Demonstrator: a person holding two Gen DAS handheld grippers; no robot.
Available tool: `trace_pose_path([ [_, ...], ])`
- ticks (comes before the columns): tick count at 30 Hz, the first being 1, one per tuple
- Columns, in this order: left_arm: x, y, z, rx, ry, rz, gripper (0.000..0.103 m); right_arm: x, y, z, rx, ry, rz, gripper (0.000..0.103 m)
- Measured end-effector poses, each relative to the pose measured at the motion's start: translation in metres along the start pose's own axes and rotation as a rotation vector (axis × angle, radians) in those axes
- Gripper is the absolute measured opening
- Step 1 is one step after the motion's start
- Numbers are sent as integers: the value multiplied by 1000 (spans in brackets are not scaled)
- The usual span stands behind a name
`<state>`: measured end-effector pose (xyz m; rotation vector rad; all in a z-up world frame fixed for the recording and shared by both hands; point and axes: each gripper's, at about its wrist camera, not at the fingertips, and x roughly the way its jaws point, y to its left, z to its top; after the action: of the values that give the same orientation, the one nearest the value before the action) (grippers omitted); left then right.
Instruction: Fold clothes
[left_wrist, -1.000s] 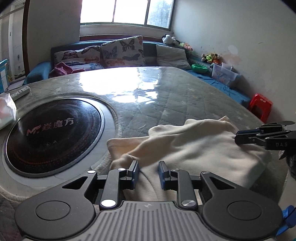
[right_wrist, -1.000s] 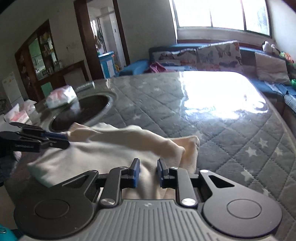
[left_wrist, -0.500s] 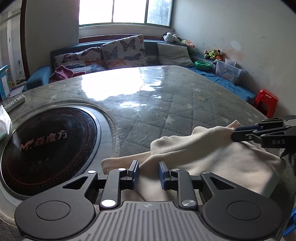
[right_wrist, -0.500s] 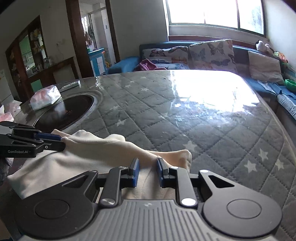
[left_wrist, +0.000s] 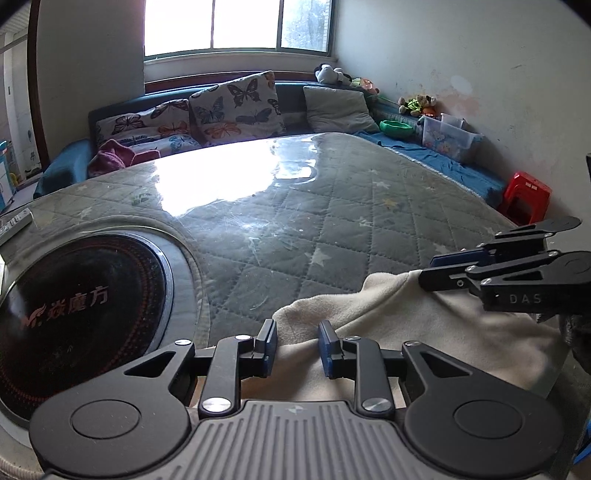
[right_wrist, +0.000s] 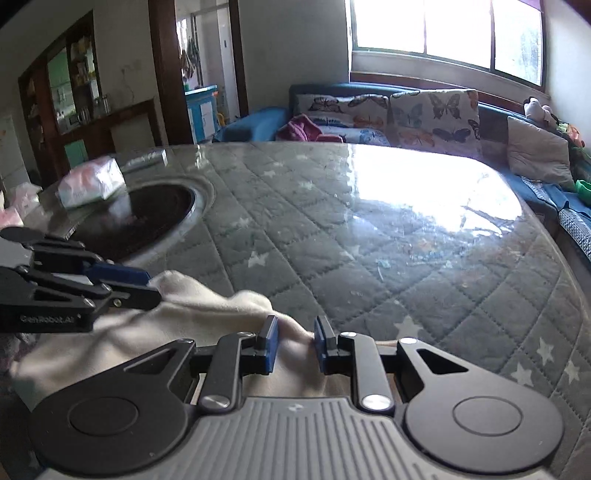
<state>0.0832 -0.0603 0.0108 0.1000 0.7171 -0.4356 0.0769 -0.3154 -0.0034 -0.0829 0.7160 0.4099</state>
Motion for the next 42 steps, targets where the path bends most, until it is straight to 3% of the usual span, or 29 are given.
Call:
trace_pose_path([
  [6,-9,0,-1,-11,-19,-2,27,-9,7,0,-15,-18,10,21],
  [16,-43,-4,-24,-9,-37,10,43,-46,25,-25,-57,-22,52,35],
  [22,-64,-17,-45,12,-52,2,43,-74,39,-52,-90,-34,43,35],
  [30,-71,-35,-64,65,-54,-20,43,-87,48,-80,-163,-55,-49,34],
  [39,-76,-30,-70,50,-55,-8,43,-99,47,-74,-140,-85,1,34],
  [42,-72,-31,-75,54,-40,2,43,-88,53,-78,-168,-39,15,34],
])
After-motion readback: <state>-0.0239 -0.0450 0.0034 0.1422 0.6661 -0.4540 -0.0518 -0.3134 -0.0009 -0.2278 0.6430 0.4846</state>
